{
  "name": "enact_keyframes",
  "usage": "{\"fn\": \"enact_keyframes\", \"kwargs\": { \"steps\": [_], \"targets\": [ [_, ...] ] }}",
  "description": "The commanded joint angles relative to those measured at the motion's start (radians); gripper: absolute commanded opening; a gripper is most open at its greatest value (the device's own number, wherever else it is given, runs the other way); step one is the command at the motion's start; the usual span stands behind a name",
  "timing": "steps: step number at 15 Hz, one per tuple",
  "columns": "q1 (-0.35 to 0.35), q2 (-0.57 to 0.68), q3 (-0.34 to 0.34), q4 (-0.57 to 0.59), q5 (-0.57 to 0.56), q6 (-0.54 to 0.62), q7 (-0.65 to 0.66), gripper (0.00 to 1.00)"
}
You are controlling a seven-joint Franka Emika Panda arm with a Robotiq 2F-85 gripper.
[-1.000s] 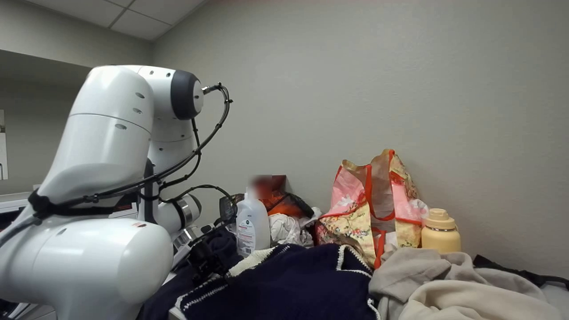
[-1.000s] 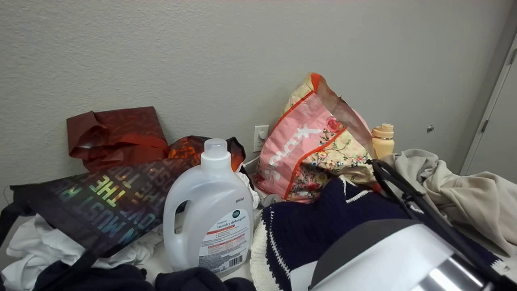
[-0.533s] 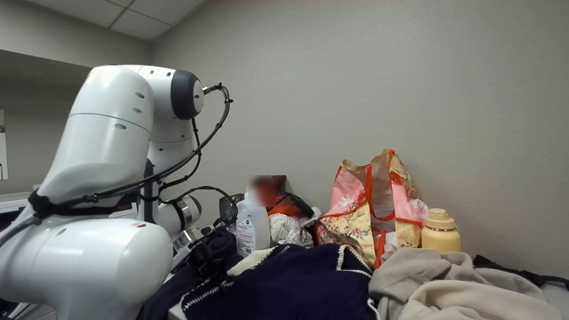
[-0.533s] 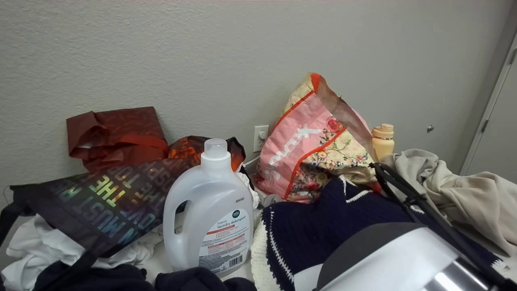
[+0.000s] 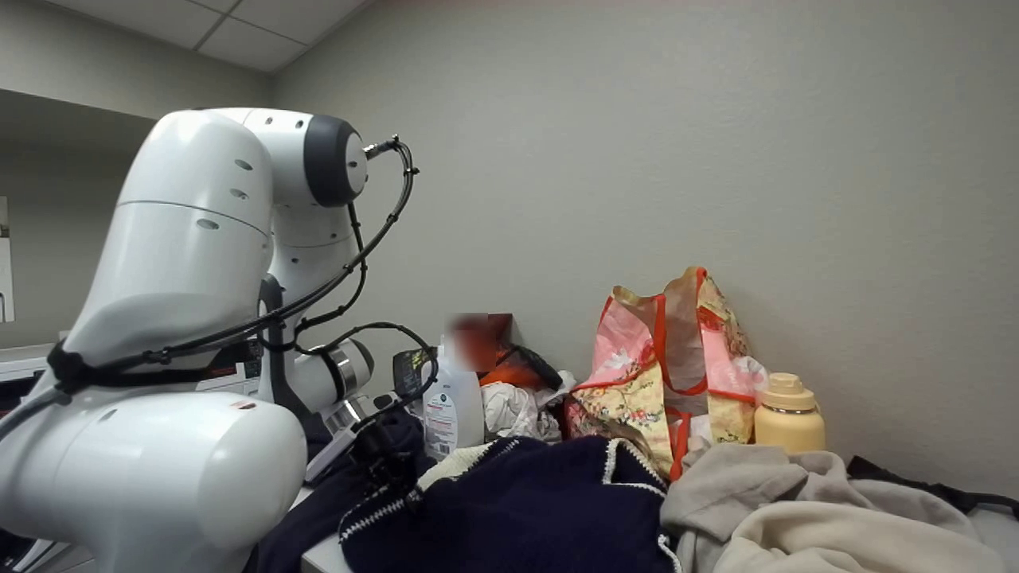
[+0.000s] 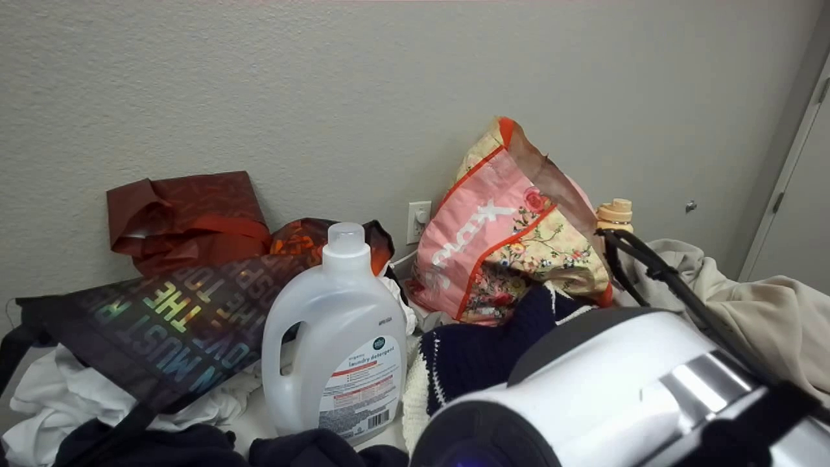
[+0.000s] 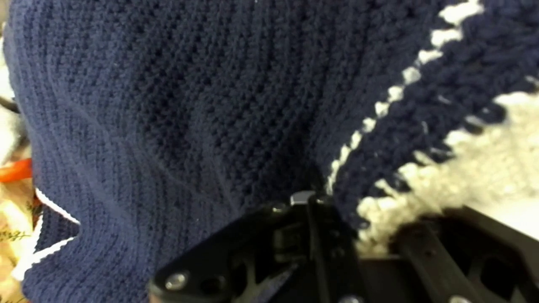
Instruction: Fold the navy cloth on the table in half.
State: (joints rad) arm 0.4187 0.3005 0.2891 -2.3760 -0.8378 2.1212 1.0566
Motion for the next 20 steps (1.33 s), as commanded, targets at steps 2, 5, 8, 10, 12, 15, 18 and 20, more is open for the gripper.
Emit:
{"fn": "enact_keyframes", "kwargs": {
  "steps": [2, 5, 8, 10, 12, 15, 18, 20],
  "targets": [
    [-0.047, -0.052, -0.016, 0.027, 0.035, 0.001, -0.078, 0.03],
    [-0.07, -0.06, -0.029, 0.048, 0.05, 0.0, -0.108, 0.03],
    [-0.087, -0.066, -0.045, 0.042, 0.059, 0.01, -0.117, 0.02],
    [-0.103, -0.075, -0.055, 0.016, 0.062, 0.036, -0.118, 0.02],
    [-0.129, -0.099, -0.066, -0.019, 0.078, 0.089, -0.136, 0.02],
    [-0.178, -0.155, -0.084, -0.082, 0.134, 0.209, -0.195, 0.02],
    [-0.225, -0.236, -0.113, -0.144, 0.237, 0.324, -0.319, 0.03],
    [-0.243, -0.287, -0.129, -0.153, 0.324, 0.355, -0.413, 0.03]
  ]
}}
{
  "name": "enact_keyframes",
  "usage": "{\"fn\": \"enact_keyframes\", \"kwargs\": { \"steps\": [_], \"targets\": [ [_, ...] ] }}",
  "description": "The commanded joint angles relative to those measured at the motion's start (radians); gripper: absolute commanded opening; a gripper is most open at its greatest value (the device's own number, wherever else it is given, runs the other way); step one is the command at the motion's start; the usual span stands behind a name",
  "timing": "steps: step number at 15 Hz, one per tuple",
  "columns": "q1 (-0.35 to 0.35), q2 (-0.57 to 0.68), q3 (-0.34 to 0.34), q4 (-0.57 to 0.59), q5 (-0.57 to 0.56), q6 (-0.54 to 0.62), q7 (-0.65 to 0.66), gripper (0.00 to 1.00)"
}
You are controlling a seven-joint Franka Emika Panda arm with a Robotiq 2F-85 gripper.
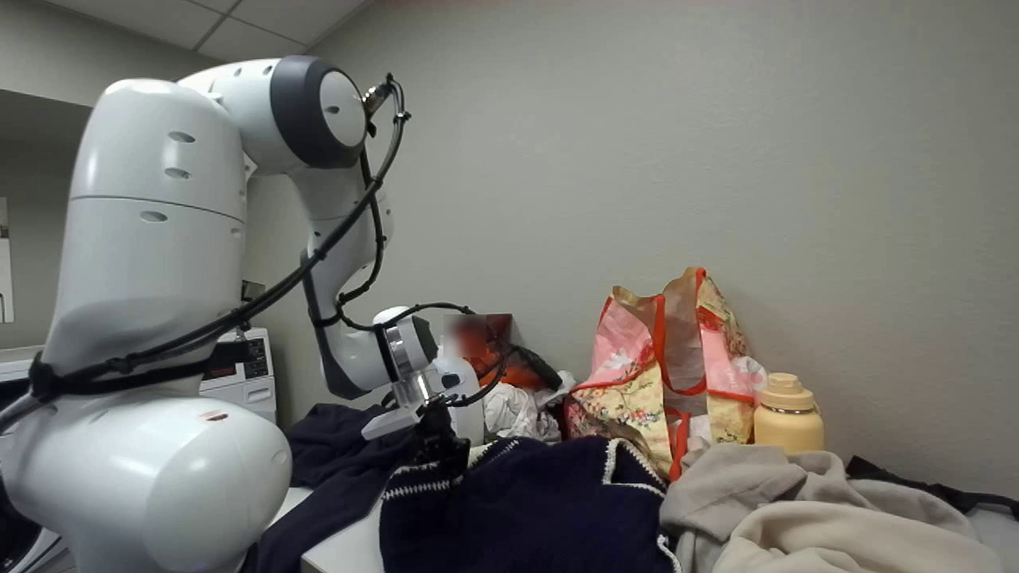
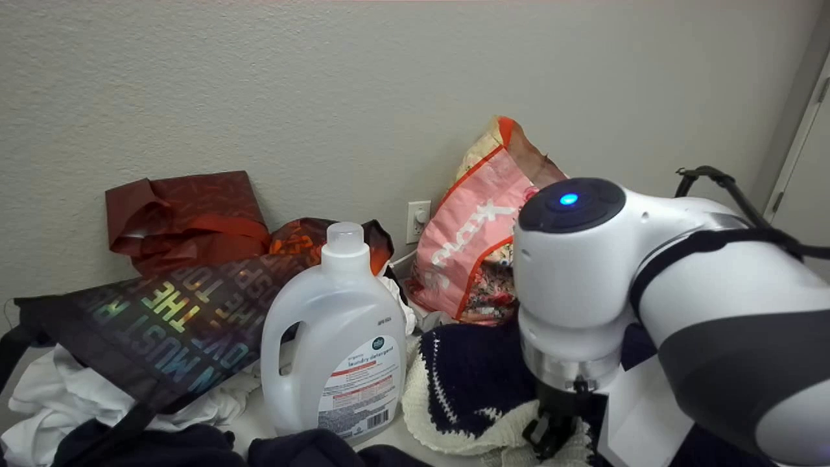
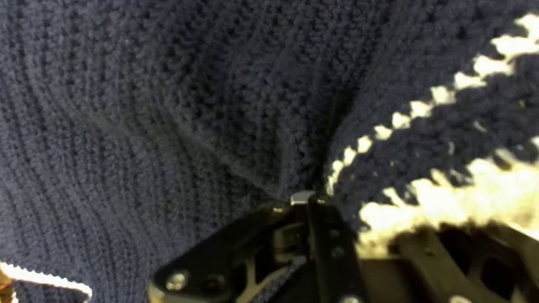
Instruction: Fold the navy cloth on the table in half.
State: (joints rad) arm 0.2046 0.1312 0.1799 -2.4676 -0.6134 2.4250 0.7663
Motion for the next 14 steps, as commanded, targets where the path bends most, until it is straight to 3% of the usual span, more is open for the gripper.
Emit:
{"fn": "enact_keyframes", "kwargs": {
  "steps": [1, 8, 14],
  "targets": [
    [-0.035, -0.143, -0.028, -0.066, 0.138, 0.056, -0.166, 0.03],
    [-0.088, -0.308, -0.072, -0.08, 0.384, 0.033, -0.436, 0.03],
    [-0.146, -0.369, -0.103, -0.1, 0.434, 0.009, -0.51, 0.03]
  ]
}}
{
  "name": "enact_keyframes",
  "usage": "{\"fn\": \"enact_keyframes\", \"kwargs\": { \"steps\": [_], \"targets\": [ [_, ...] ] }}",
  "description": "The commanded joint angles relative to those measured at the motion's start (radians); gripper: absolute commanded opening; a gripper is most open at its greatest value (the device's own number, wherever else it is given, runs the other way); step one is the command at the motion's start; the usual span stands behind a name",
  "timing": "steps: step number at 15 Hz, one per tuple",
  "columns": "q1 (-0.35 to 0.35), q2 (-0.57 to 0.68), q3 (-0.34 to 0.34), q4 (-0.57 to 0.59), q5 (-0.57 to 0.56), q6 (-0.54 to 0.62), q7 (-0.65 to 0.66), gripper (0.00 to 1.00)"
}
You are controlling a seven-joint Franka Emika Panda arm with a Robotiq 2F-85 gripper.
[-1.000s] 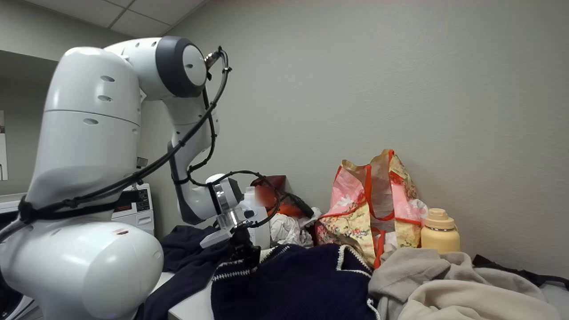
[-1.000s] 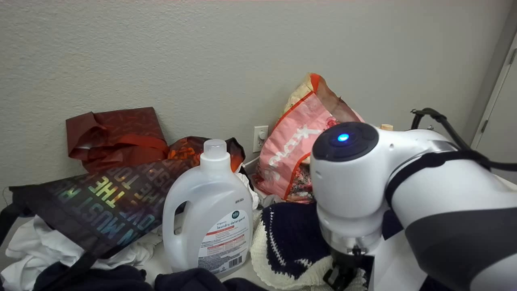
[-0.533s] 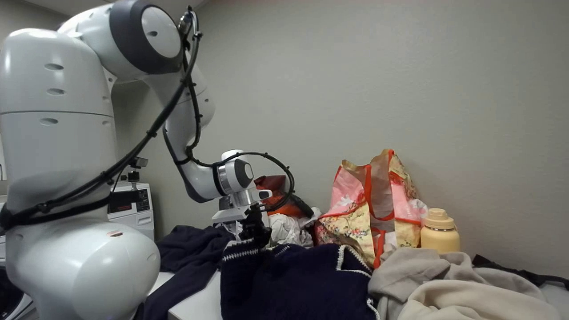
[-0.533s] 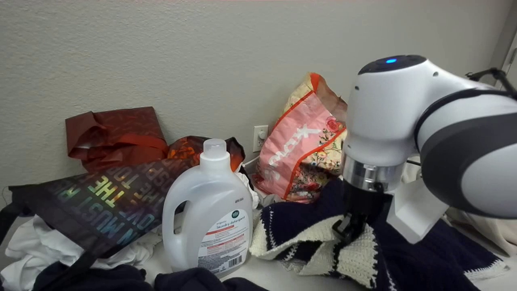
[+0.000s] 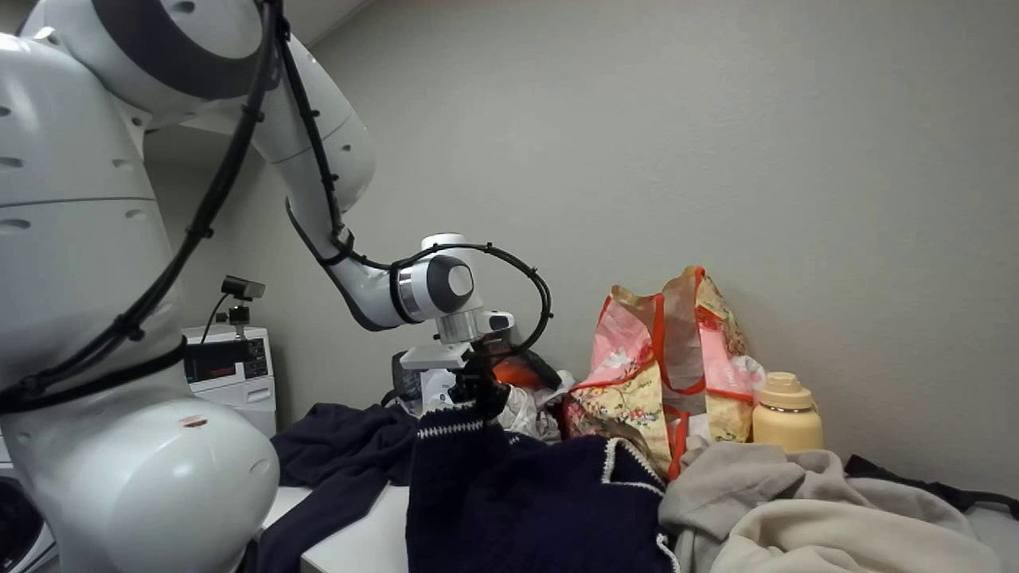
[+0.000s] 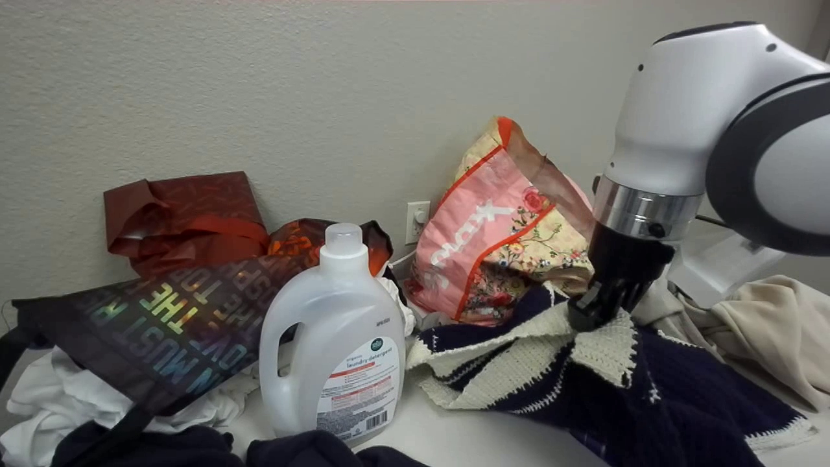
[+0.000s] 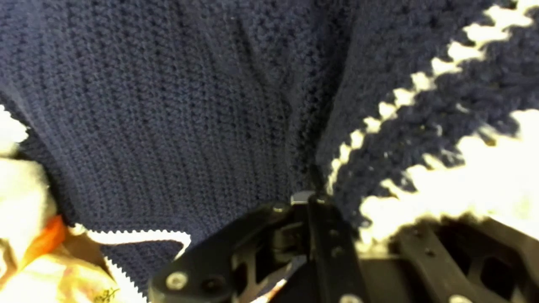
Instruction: Fold the navy cloth on the table in half.
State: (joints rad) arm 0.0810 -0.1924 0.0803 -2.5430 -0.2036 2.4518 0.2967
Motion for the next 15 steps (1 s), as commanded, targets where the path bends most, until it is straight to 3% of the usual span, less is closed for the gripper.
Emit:
{"fn": "enact_keyframes", "kwargs": {
  "steps": [1, 8, 15],
  "targets": [
    [-0.027, -0.042, -0.004, -0.024, 0.031, -0.018, -0.044, 0.03],
    [-0.047, -0.034, -0.026, -0.012, 0.114, -0.019, -0.062, 0.03],
    [-0.048, -0.008, -0.01, -0.009, 0.086, -0.003, -0.026, 0.09]
  ]
}}
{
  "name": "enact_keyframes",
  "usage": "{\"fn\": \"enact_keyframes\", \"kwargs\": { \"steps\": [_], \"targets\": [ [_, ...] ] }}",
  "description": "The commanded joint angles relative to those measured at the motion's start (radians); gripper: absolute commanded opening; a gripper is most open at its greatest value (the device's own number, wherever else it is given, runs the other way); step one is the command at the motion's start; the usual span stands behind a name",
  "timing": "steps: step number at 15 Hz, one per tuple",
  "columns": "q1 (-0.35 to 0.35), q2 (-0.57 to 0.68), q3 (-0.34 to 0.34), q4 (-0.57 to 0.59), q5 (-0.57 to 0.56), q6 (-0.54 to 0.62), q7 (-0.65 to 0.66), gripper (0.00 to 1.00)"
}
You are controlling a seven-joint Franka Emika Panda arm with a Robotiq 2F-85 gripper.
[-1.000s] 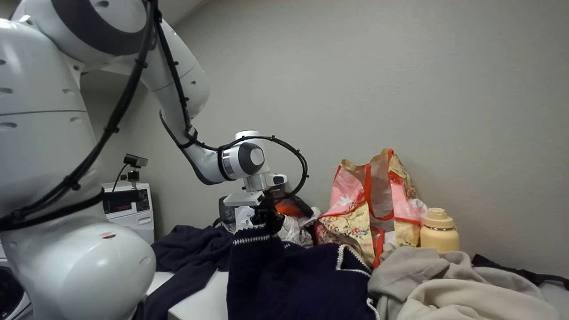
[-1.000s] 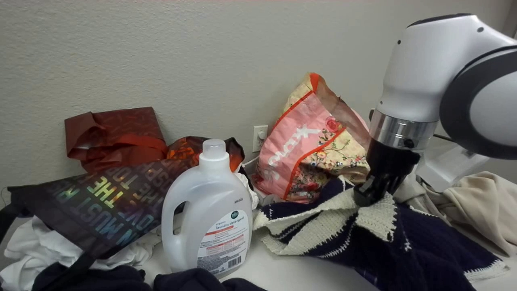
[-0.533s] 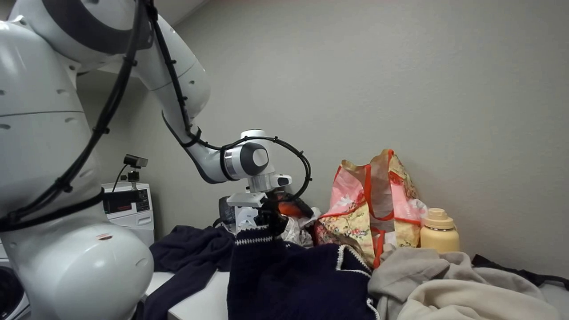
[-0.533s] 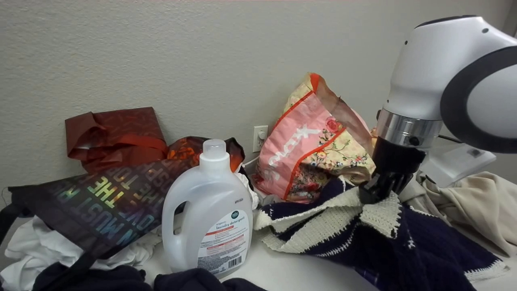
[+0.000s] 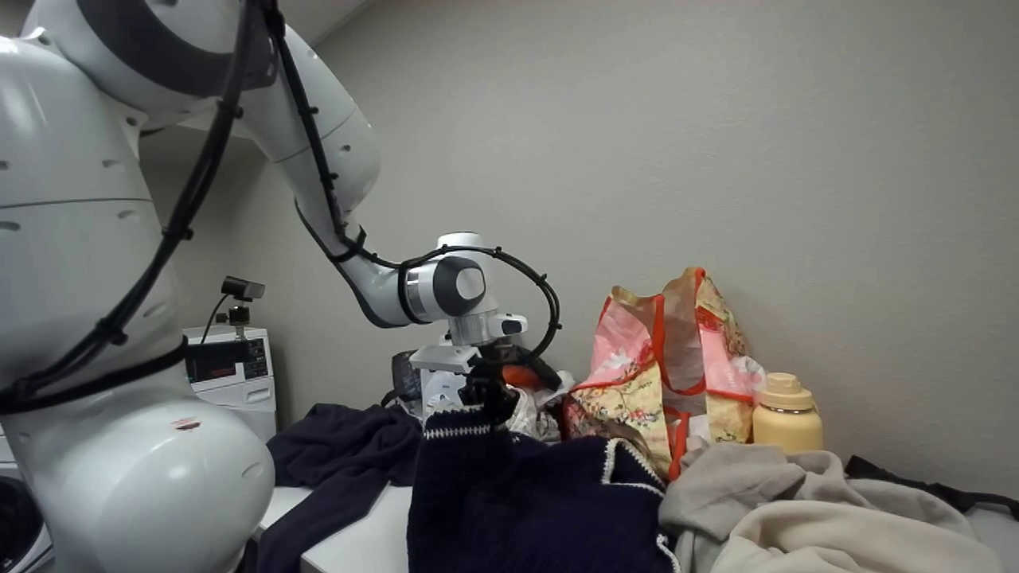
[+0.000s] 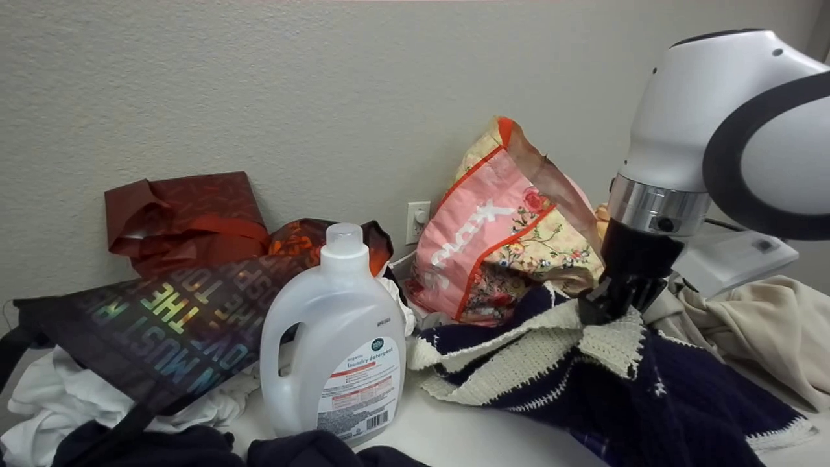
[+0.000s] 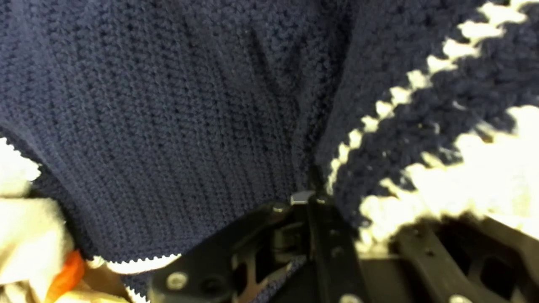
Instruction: Fold the navy cloth on the table in half.
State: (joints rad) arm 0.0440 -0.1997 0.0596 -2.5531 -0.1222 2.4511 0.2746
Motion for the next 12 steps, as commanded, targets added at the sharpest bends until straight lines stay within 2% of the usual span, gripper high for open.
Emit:
{"fn": "enact_keyframes", "kwargs": {
  "steps": [1, 4, 5, 12],
  "targets": [
    [-0.011, 0.0, 0.012, 0.001, 0.004, -0.002, -0.004, 0.09],
    [-0.011, 0.0, 0.012, 0.001, 0.004, -0.002, -0.004, 0.09],
    [-0.011, 0.0, 0.012, 0.001, 0.004, -0.002, -0.004, 0.03],
    [-0.047, 0.092, -0.006, 0.085, -0.02, -0.018, 0.033, 0.03]
  ]
}}
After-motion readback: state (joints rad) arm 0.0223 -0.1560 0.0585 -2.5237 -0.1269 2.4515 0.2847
